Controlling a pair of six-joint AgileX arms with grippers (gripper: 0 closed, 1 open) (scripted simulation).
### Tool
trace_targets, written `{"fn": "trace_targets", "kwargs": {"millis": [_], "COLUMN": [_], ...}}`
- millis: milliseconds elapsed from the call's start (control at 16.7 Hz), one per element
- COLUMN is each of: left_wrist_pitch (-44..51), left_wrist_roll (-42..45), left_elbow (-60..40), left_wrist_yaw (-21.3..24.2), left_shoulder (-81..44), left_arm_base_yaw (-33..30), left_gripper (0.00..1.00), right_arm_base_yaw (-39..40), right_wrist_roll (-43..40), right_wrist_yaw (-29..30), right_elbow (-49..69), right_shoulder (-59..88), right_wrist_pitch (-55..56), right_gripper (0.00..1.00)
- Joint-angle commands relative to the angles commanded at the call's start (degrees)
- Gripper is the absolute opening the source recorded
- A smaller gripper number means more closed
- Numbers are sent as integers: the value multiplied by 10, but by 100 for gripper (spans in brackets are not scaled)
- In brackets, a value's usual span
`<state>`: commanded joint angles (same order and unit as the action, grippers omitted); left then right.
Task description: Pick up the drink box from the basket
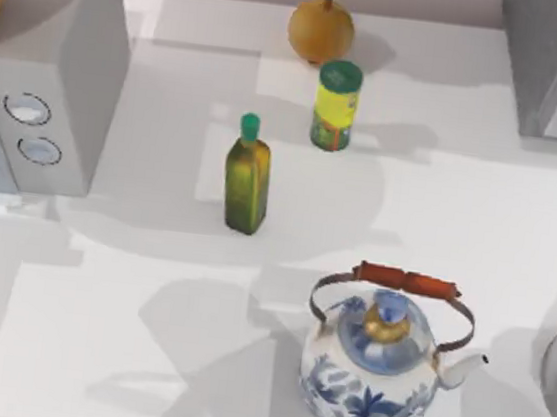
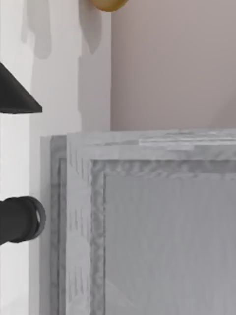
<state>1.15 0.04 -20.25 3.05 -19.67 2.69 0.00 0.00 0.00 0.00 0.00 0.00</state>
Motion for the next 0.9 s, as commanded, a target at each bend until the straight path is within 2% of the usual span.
{"fn": "trace_targets", "kwargs": {"millis": [180,360,900], "left_wrist_pitch": [-7,-11,0], "left_wrist_roll": [0,0,7], "left_elbow": [121,188,194], "left_wrist_yaw": [-17,-28,-21], "left_shoulder": [116,183,175], "left_arm_base_yaw": [-15,-25,-27], "left_gripper": [0,0,0], "right_arm_base_yaw": [0,0,0], "right_wrist_roll": [0,0,0], "right_wrist_yaw": [0,0,0], "right_elbow": [0,0,0], "right_shoulder": [0,0,0], "right_wrist_pitch": [0,0,0], "right_gripper": [100,100,100]}}
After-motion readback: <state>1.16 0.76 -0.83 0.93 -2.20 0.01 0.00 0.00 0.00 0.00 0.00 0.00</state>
